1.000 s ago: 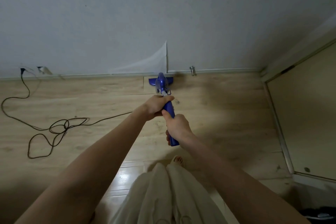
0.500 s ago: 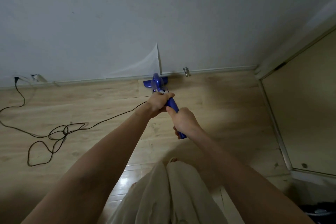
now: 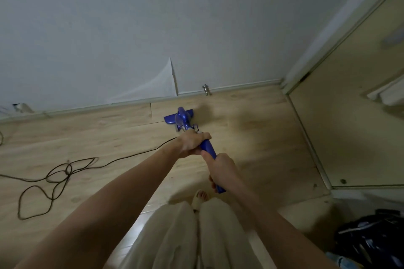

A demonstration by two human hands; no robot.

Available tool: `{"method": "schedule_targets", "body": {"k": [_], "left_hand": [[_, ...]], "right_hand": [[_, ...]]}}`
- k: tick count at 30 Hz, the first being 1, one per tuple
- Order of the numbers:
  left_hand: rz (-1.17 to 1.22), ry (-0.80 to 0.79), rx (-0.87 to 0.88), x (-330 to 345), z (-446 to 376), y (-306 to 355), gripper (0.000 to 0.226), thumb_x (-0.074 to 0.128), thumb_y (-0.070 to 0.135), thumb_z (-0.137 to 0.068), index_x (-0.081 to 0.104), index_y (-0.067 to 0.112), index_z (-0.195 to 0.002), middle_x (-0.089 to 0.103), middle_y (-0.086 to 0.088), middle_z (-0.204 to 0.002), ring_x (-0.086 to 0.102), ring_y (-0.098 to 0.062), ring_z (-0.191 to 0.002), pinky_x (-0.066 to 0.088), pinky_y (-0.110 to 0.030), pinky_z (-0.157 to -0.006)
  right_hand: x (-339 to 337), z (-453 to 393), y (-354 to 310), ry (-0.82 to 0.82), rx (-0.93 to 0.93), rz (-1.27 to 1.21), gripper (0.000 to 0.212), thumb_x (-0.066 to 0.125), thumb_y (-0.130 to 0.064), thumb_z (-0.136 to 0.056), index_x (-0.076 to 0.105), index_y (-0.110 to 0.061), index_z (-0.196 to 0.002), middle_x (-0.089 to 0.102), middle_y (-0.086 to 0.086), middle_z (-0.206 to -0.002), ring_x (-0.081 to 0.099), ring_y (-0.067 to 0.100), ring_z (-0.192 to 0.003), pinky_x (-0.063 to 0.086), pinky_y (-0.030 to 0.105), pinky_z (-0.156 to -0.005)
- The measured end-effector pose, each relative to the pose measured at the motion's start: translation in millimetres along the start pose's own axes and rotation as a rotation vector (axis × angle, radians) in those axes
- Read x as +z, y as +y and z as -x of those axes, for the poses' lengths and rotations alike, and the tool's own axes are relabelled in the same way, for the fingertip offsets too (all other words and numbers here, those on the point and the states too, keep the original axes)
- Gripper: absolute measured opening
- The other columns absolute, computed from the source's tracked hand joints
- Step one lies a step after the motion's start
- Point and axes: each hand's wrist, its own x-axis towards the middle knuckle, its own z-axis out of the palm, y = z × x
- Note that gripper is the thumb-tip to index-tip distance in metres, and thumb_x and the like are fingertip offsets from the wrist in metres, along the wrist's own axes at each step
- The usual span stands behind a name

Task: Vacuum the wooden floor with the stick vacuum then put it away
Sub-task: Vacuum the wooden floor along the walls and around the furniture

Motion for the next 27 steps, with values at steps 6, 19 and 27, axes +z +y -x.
{"method": "schedule_targets", "body": {"k": [6, 19, 27], "left_hand": [[-0.065, -0.072, -0.024, -11.8, 39.9, -36.0, 0.021, 0.061, 0.021, -0.091, 0.055, 0.002, -0.098, 0.062, -0.019, -0.096, 0.062, -0.021, -0.075, 0.055, -0.022, -0.056], [-0.016, -0.021, 0.042, -24.0, 35.5, -68.6, 0.017, 0.058, 0.019, -0.094, 0.052, 0.004, -0.1, 0.058, -0.017, -0.097, 0.059, -0.024, -0.086, 0.054, -0.039, -0.083], [0.059, 0.038, 0.084, -42.5, 12.9, -38.1, 0.021, 0.056, 0.024, -0.095, 0.052, 0.005, -0.103, 0.054, -0.014, -0.09, 0.056, -0.023, -0.083, 0.054, -0.034, -0.078]], "right_hand": [[44.4, 41.8, 13.1, 0.05, 0.023, -0.055, 0.043, 0.043, -0.048, -0.099, 0.048, -0.01, -0.079, 0.053, 0.002, -0.066, 0.051, 0.012, -0.049, 0.041, 0.022, -0.045], [82.5, 38.4, 18.5, 0.032, 0.095, -0.088, 0.042, 0.04, -0.049, -0.1, 0.05, -0.008, -0.096, 0.056, 0.005, -0.075, 0.054, 0.014, -0.051, 0.046, 0.024, -0.046], [67.0, 1.3, -17.0, -0.002, 0.037, -0.153, 0.038, 0.043, -0.045, -0.1, 0.049, -0.009, -0.092, 0.057, 0.007, -0.072, 0.055, 0.016, -0.048, 0.045, 0.025, -0.042]]}}
